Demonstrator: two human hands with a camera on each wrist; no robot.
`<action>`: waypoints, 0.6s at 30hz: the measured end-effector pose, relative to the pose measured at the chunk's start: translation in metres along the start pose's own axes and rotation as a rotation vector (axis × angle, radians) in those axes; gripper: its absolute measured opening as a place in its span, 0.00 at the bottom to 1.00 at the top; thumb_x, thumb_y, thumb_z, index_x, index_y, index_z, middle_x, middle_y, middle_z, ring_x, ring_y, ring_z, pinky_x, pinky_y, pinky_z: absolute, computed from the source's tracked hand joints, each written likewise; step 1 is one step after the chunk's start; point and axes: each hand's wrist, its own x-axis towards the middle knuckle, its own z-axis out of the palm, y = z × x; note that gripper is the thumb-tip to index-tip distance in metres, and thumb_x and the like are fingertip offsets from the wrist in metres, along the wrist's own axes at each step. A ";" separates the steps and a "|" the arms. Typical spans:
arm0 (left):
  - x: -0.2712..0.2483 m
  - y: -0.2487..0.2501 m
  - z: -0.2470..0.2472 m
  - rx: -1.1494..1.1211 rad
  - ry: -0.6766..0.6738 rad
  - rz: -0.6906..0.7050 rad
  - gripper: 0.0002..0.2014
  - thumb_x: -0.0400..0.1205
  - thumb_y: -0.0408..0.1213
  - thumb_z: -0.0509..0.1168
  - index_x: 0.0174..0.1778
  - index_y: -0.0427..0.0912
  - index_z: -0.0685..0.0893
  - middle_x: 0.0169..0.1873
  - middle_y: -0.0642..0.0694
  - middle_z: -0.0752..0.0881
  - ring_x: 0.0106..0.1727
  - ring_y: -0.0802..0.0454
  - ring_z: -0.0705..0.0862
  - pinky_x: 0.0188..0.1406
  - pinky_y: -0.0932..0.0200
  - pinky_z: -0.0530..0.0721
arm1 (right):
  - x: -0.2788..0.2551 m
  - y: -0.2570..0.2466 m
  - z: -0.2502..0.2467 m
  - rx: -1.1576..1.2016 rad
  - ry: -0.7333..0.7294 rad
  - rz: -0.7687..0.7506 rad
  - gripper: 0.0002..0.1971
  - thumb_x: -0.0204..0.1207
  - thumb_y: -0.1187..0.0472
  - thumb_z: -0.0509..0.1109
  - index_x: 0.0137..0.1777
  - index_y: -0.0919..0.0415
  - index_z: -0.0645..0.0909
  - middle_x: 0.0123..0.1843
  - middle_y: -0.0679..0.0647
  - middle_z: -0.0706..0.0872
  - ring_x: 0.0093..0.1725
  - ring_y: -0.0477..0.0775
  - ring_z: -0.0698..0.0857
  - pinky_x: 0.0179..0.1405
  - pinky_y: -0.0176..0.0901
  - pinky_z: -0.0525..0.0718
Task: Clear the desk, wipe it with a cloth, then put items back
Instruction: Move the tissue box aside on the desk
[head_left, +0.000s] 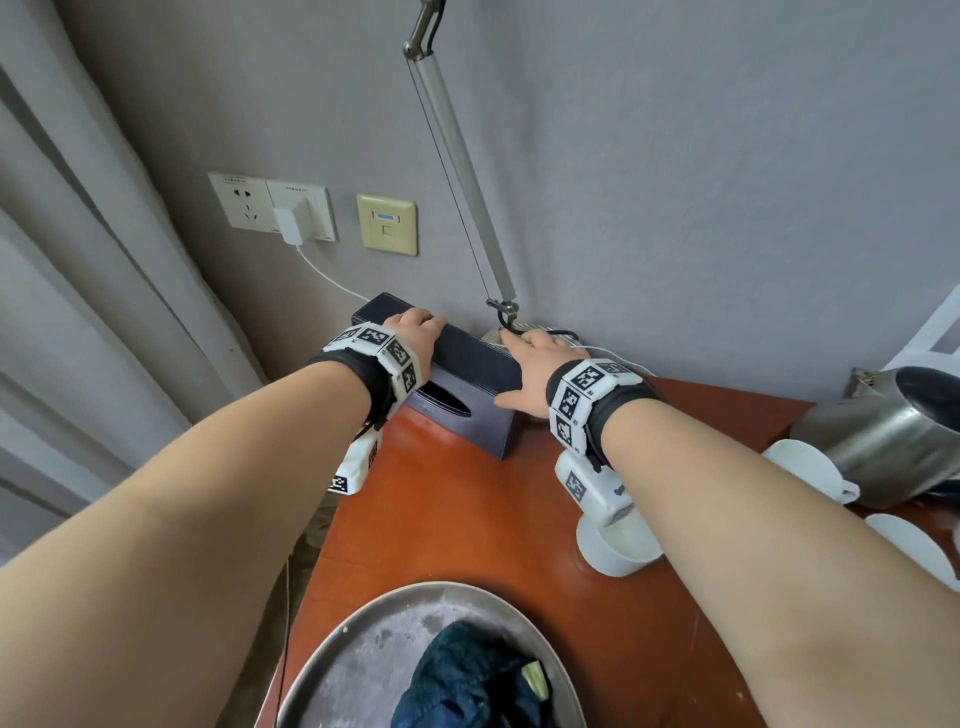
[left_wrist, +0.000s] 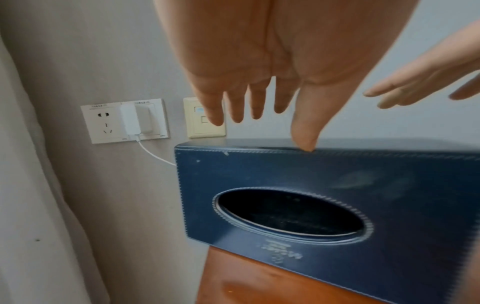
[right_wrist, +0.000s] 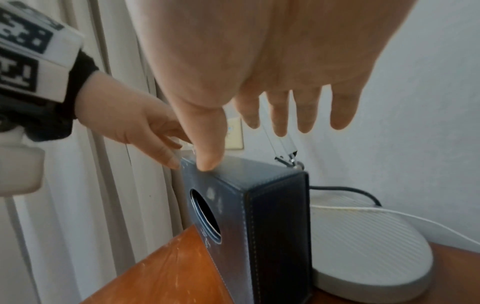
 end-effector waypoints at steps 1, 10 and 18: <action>-0.008 0.007 -0.001 -0.017 0.005 0.010 0.36 0.80 0.33 0.64 0.82 0.46 0.57 0.80 0.45 0.59 0.79 0.41 0.62 0.76 0.51 0.65 | -0.008 0.004 -0.003 0.006 0.009 0.005 0.42 0.75 0.42 0.66 0.83 0.50 0.46 0.83 0.55 0.55 0.81 0.61 0.59 0.76 0.57 0.64; -0.062 0.092 -0.018 -0.097 0.028 0.145 0.35 0.82 0.44 0.64 0.83 0.45 0.56 0.78 0.42 0.63 0.77 0.41 0.66 0.74 0.51 0.67 | -0.087 0.064 -0.022 0.065 0.076 0.075 0.41 0.77 0.45 0.66 0.83 0.51 0.47 0.83 0.57 0.54 0.82 0.61 0.57 0.80 0.54 0.61; -0.082 0.179 0.002 -0.089 -0.080 0.211 0.36 0.81 0.53 0.63 0.82 0.47 0.58 0.80 0.45 0.61 0.78 0.43 0.66 0.75 0.50 0.67 | -0.135 0.152 -0.005 0.076 0.012 0.138 0.39 0.79 0.46 0.65 0.84 0.50 0.47 0.82 0.57 0.56 0.80 0.61 0.59 0.76 0.52 0.64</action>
